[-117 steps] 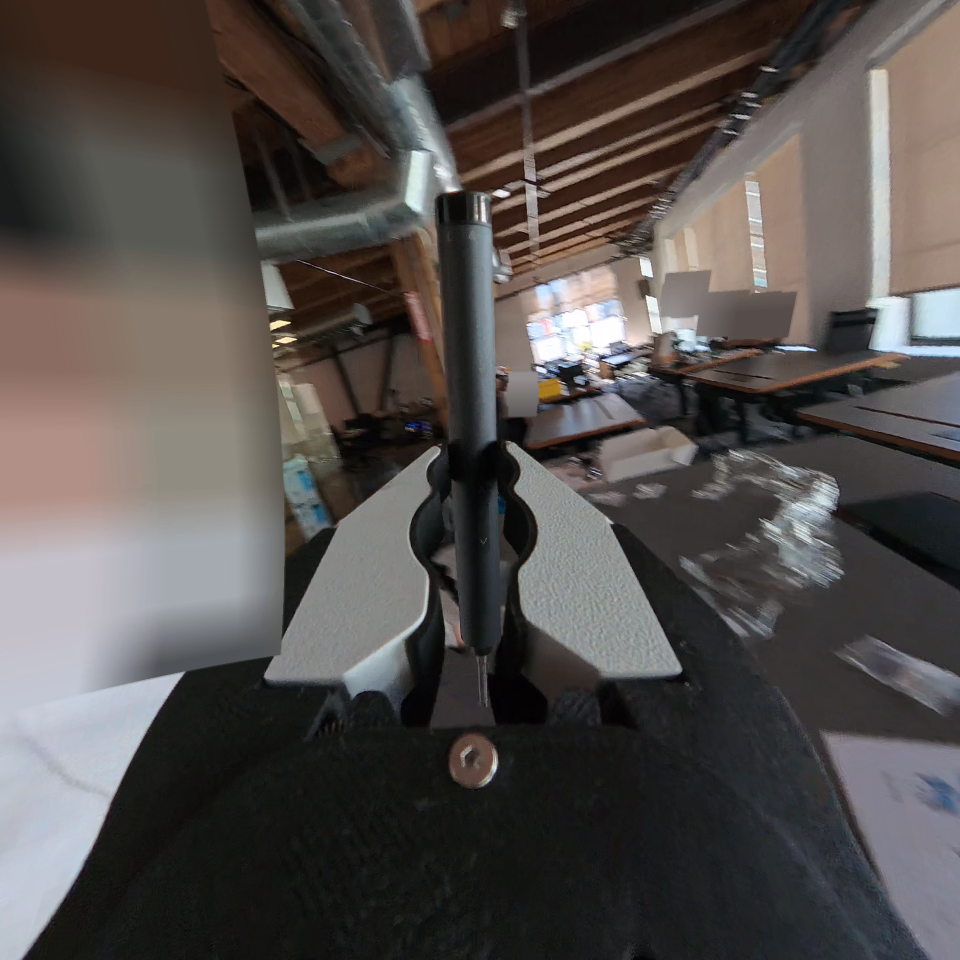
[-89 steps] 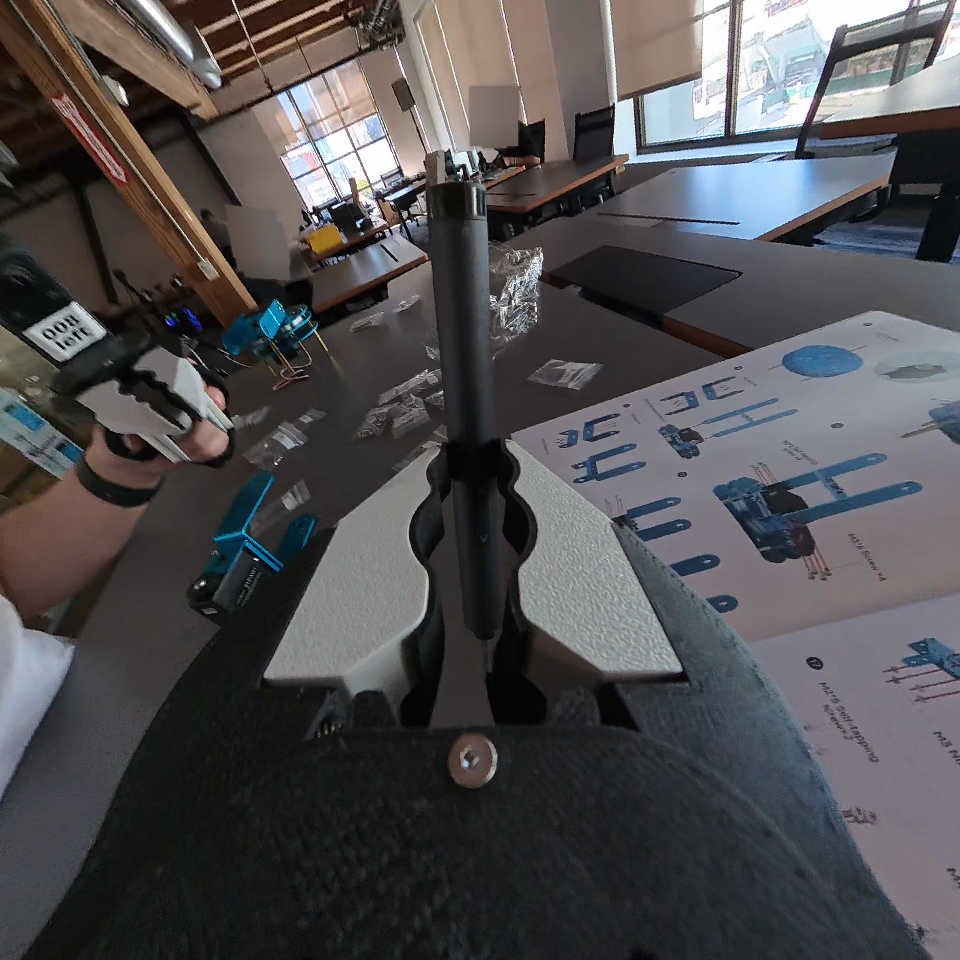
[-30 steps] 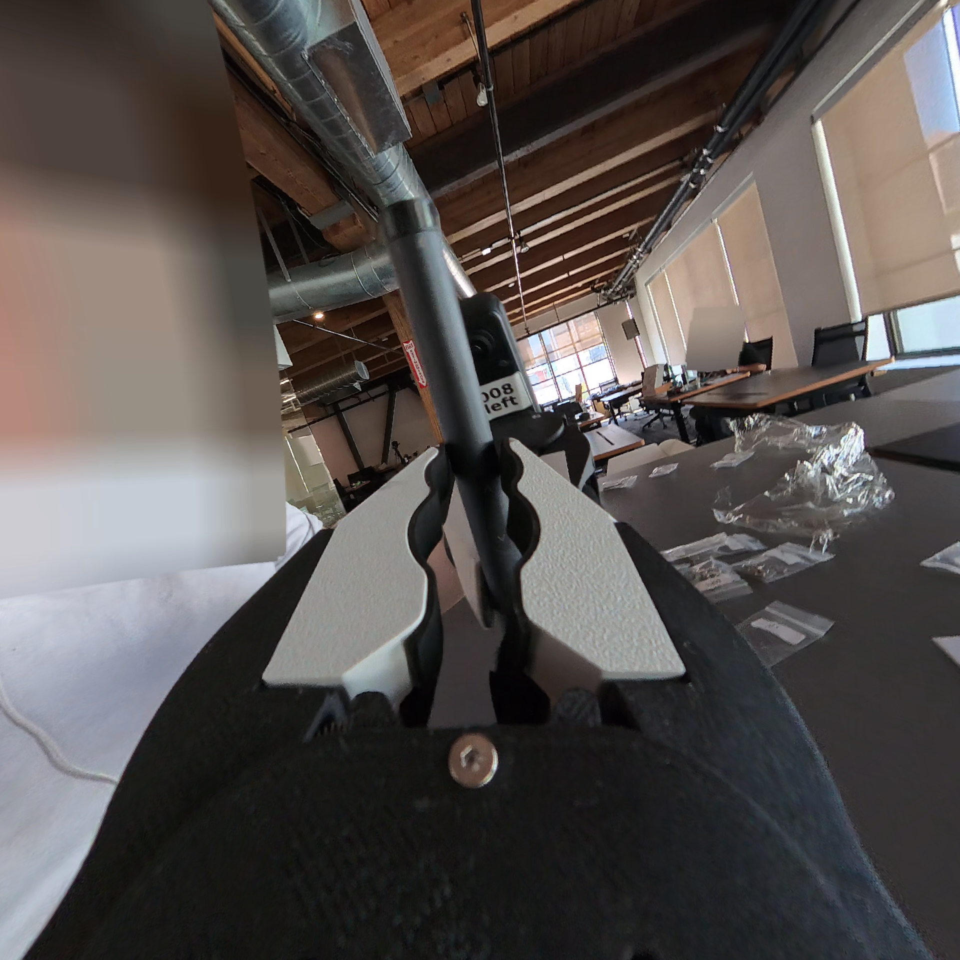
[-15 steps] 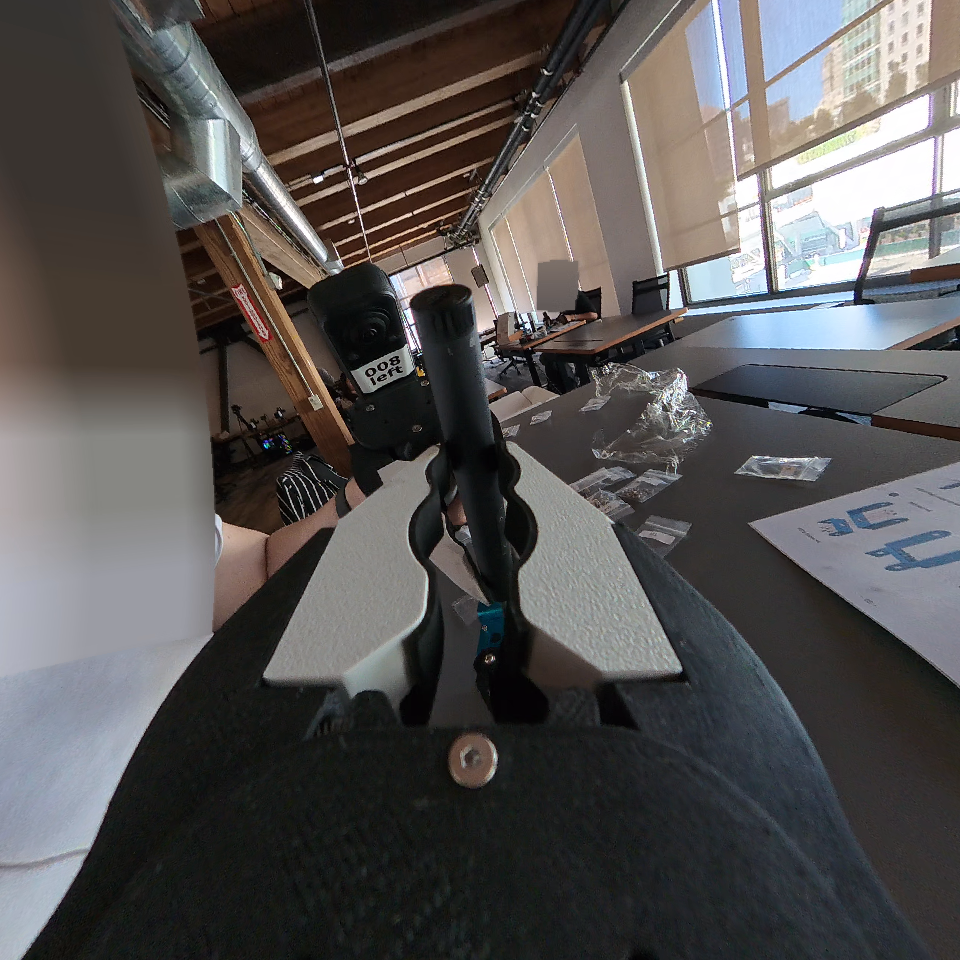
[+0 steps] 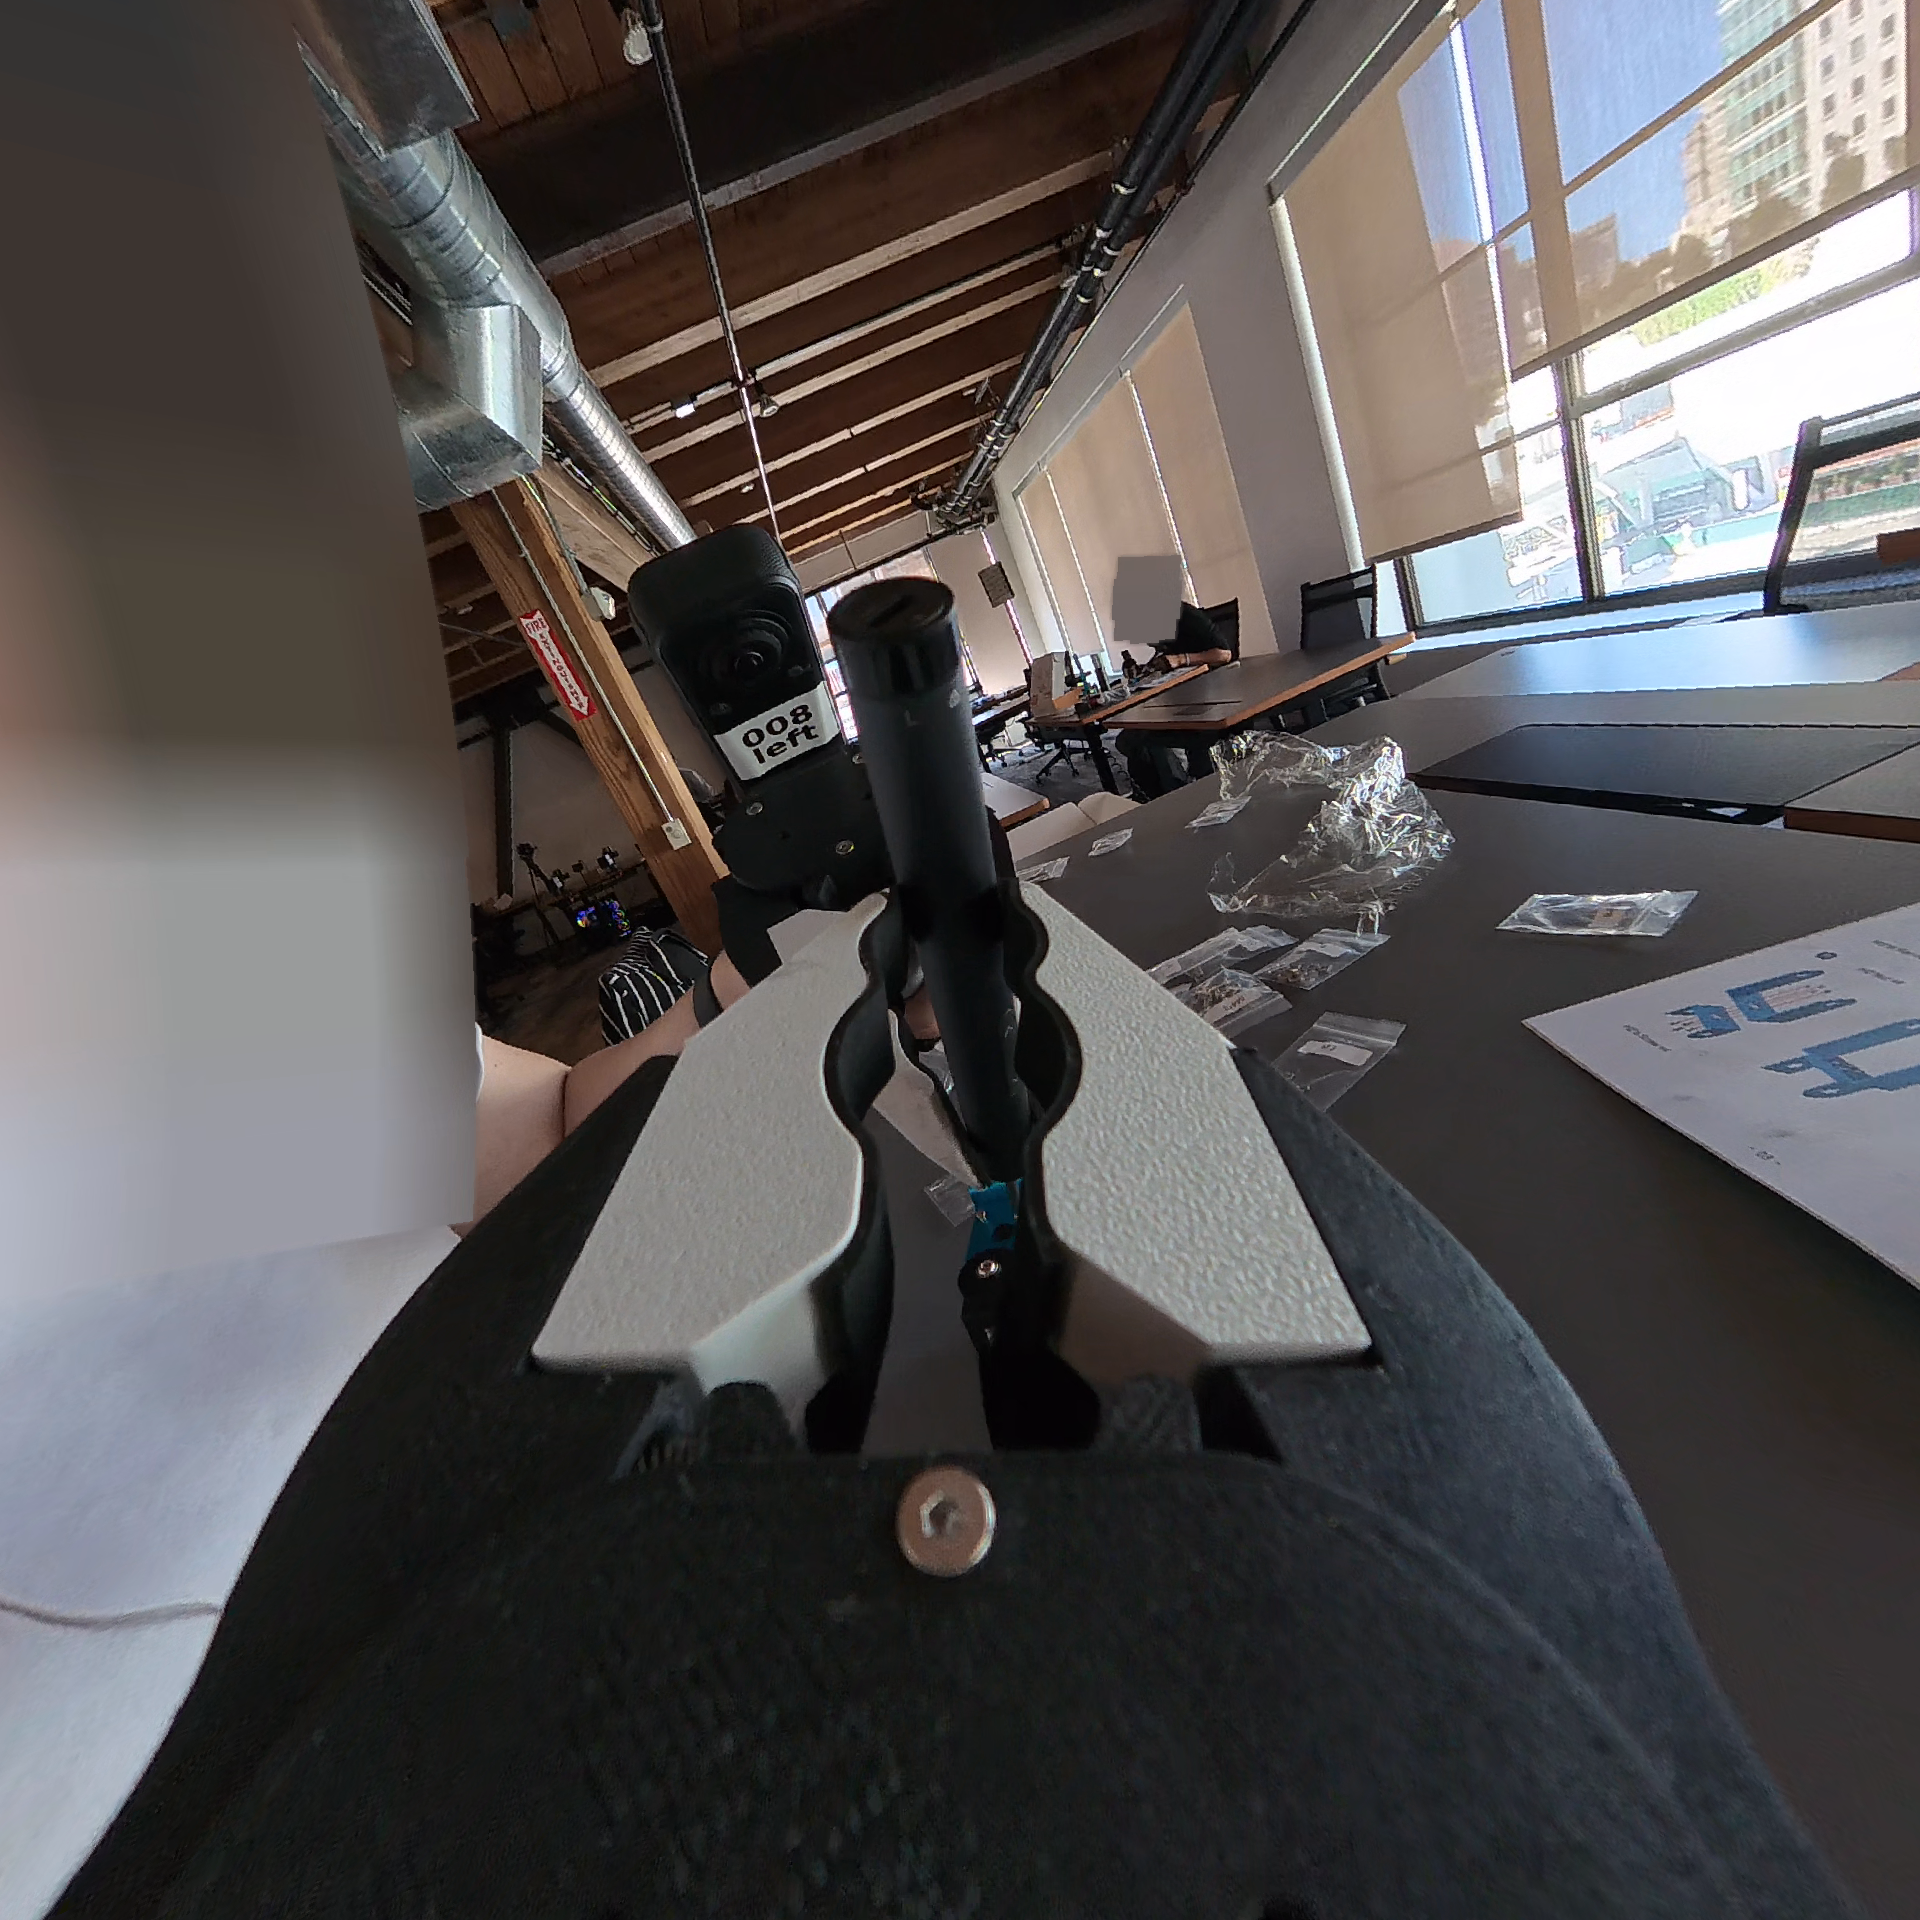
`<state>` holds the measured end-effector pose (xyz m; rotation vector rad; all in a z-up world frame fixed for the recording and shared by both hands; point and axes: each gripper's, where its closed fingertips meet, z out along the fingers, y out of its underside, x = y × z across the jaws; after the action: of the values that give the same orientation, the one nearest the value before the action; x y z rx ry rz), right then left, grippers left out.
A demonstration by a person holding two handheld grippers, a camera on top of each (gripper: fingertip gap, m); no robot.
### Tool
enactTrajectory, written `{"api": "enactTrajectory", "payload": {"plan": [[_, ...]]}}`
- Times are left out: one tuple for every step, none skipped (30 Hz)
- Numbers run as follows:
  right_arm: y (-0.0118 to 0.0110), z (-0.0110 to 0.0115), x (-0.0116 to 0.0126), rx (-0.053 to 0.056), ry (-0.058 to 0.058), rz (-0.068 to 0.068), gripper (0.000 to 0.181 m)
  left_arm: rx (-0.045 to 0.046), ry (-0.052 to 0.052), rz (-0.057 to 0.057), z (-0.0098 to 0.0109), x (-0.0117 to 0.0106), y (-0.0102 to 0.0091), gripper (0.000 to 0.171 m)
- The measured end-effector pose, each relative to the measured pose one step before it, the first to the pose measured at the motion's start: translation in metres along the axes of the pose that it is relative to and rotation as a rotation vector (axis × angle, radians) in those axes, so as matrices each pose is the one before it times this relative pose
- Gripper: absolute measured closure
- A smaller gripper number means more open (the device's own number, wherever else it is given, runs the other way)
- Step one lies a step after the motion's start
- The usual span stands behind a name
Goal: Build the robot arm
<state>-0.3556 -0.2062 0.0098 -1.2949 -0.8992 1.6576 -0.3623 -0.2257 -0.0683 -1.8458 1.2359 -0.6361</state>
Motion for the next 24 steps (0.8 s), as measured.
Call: {"api": "enactTrajectory", "payload": {"plan": [[0.00026, -0.00040, 0.00013, -0.0010, 0.0005, -0.0002, 0.164, 0.00034, 0.0015, -0.0017, 0.00037, 0.00011, 0.00009, 0.156], [0.00031, -0.00043, 0.00014, -0.0010, -0.0004, -0.0003, 0.164, 0.00034, 0.0049, -0.0028, 0.00043, 0.00047, 0.00005, 0.156], [-0.00002, -0.00050, 0.00048, 0.0008, 0.0020, 0.0006, 0.164, 0.00202, 0.0027, -0.0027, 0.00061, 0.00015, -0.00010, 0.156], [0.00018, -0.00039, 0.00040, 0.0001, 0.0006, 0.0011, 0.164, 0.00125, 0.0012, -0.0014, 0.00046, -0.00006, -0.00005, 0.156], [0.00047, -0.00019, 0.00010, -0.0014, -0.0010, 0.0015, 0.164, -0.00119, -0.0005, 0.0003, 0.00047, -0.00024, 0.00029, 0.156], [0.00024, -0.00029, 0.00019, 0.0000, -0.0006, 0.0006, 0.164, -0.00263, -0.0021, 0.0009, 0.00038, -0.00011, 0.00023, 0.156], [0.00009, -0.00029, 0.00011, 0.0016, -0.0012, 0.0008, 0.164, -0.00040, -0.0012, 0.0019, 0.00027, 0.00004, -0.00002, 0.156], [0.00016, -0.00028, -0.00001, 0.0006, -0.0021, 0.0036, 0.164, 0.00080, 0.0016, 0.0013, 0.00016, 0.00049, -0.00007, 0.156], [0.00020, -0.00021, 0.00035, -0.0002, 0.0004, 0.0030, 0.164, -0.00005, 0.0010, -0.0011, 0.00008, 0.00012, 0.00007, 0.156], [0.00023, -0.00007, 0.00013, 0.0000, 0.0001, 0.0013, 0.164, -0.00033, 0.0015, -0.0026, -0.00002, 0.00004, 0.00017, 0.156], [-0.00006, -0.00013, -0.00022, 0.0011, -0.0009, 0.0001, 0.164, 0.00016, 0.0033, -0.0022, 0.00000, 0.00039, -0.00001, 0.156], [-0.00010, -0.00003, -0.00012, 0.0012, -0.0009, 0.0003, 0.164, 0.00122, -0.0009, 0.0008, -0.00021, -0.00017, -0.00022, 0.156], [0.00029, -0.00002, -0.00022, -0.0013, -0.0022, -0.0006, 0.164, -0.00103, -0.0017, 0.0024, -0.00019, -0.00022, 0.00010, 0.156], [0.00045, 0.00003, 0.00005, -0.0013, -0.0014, -0.0001, 0.164, -0.00247, -0.0018, 0.0027, 0.00000, -0.00027, 0.00035, 0.156], [0.00008, -0.00005, 0.00033, 0.0004, 0.0004, 0.0016, 0.164, -0.00020, -0.0008, 0.0009, 0.00010, -0.00017, 0.00019, 0.156], [0.00009, -0.00013, 0.00021, 0.0005, -0.0001, 0.0010, 0.164, 0.00209, 0.0009, -0.0020, 0.00017, 0.00000, -0.00006, 0.156], [0.00007, -0.00025, 0.00013, -0.0001, -0.0004, 0.0007, 0.164, 0.00275, 0.0033, -0.0026, 0.00015, 0.00022, 0.00001, 0.155], [-0.00009, -0.00025, 0.00015, 0.0009, 0.0013, 0.0004, 0.164, 0.00449, 0.0037, -0.0038, 0.00011, 0.00028, -0.00014, 0.156], [0.00009, -0.00023, -0.00005, -0.0003, -0.0001, 0.0007, 0.164, 0.00378, 0.0037, -0.0037, 0.00008, 0.00031, -0.00017, 0.155], [0.00030, -0.00015, 0.00008, -0.0018, -0.0002, 0.0004, 0.164, 0.00153, 0.0010, -0.0019, 0.00008, -0.00012, 0.00004, 0.156], [0.00044, -0.00015, 0.00016, -0.0016, 0.0006, -0.0012, 0.164, -0.00185, 0.0009, 0.0005, 0.00008, 0.00018, 0.00024, 0.155], [0.00027, 0.00002, -0.00014, -0.0005, -0.0016, 0.0001, 0.164, -0.00261, -0.0017, 0.0028, 0.00017, -0.00009, 0.00038, 0.156], [0.00003, -0.00021, -0.00012, 0.0005, -0.0015, 0.0008, 0.164, -0.00026, -0.0018, 0.0034, 0.00021, 0.00003, 0.00000, 0.155], [-0.00006, -0.00016, -0.00010, 0.0005, 0.0002, 0.0002, 0.164, 0.00194, 0.0003, 0.0005, 0.00016, 0.00011, -0.00017, 0.155]]}}
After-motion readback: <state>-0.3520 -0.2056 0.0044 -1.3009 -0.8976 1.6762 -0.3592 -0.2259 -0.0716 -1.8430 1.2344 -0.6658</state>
